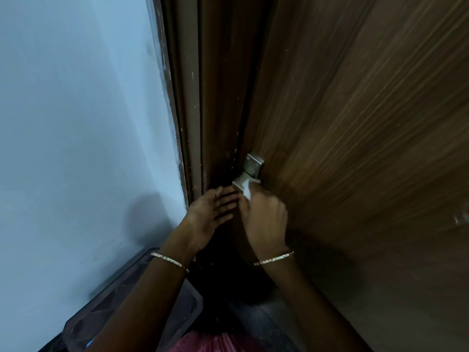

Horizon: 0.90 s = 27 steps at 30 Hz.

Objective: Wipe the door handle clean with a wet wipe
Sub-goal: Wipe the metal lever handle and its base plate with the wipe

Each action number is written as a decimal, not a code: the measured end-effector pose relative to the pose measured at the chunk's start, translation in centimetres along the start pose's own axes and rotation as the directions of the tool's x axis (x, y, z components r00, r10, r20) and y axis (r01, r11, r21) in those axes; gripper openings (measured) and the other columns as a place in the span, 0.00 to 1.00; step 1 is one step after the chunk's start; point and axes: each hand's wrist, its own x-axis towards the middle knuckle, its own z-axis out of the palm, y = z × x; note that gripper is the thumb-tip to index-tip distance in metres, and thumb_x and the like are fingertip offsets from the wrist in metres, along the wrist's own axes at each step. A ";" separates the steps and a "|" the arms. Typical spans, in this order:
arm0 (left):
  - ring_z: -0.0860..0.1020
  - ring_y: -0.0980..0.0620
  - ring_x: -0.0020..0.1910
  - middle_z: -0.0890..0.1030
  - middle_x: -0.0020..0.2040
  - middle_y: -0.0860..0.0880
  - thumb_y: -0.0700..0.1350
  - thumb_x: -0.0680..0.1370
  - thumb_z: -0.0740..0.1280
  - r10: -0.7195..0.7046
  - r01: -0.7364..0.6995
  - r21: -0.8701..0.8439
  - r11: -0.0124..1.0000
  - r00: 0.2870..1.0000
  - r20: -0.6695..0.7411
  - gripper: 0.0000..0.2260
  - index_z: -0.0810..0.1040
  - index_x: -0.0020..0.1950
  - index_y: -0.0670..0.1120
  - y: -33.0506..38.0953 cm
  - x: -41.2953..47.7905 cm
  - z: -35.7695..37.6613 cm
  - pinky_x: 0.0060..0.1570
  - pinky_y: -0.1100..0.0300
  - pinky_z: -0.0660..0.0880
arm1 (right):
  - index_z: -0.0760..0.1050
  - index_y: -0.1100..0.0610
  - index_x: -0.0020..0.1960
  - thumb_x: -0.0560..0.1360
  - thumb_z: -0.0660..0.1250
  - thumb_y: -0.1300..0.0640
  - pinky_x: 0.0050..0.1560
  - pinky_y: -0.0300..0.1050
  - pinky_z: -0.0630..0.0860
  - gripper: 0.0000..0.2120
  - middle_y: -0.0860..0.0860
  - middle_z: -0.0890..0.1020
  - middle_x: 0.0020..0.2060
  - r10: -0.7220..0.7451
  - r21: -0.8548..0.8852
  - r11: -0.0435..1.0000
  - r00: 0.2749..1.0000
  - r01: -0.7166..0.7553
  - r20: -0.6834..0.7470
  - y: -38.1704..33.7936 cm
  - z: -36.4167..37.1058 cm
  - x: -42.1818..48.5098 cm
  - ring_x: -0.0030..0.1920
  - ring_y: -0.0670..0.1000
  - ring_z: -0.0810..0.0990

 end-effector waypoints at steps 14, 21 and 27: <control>0.84 0.53 0.46 0.86 0.47 0.48 0.58 0.77 0.67 0.156 -0.109 0.273 0.956 0.975 -0.157 0.17 0.84 0.49 0.45 0.9 0.6 0.9 0.44 0.58 0.78 | 0.79 0.57 0.54 0.82 0.64 0.47 0.40 0.49 0.77 0.14 0.54 0.85 0.44 0.035 0.220 0.975 0.999 -0.027 -0.032 3.4 0.4 -2.6 0.44 0.57 0.85; 0.83 0.53 0.48 0.87 0.44 0.51 0.59 0.70 0.74 0.043 -0.006 0.177 0.984 0.977 -0.208 0.19 0.86 0.48 0.44 1.3 0.6 1.2 0.46 0.54 0.67 | 0.76 0.55 0.57 0.85 0.56 0.45 0.40 0.47 0.75 0.16 0.54 0.85 0.49 -0.057 -0.026 0.998 0.998 0.058 0.031 0.9 0.9 0.4 0.47 0.57 0.86; 0.84 0.59 0.36 0.87 0.37 0.51 0.53 0.68 0.77 0.071 -0.045 0.136 0.990 0.979 -0.193 0.13 0.86 0.43 0.45 0.7 0.9 2.3 0.34 0.60 0.74 | 0.75 0.54 0.60 0.85 0.56 0.46 0.45 0.50 0.79 0.15 0.52 0.84 0.51 -0.082 0.051 0.996 0.995 0.079 0.049 2.1 0.8 -0.3 0.48 0.55 0.85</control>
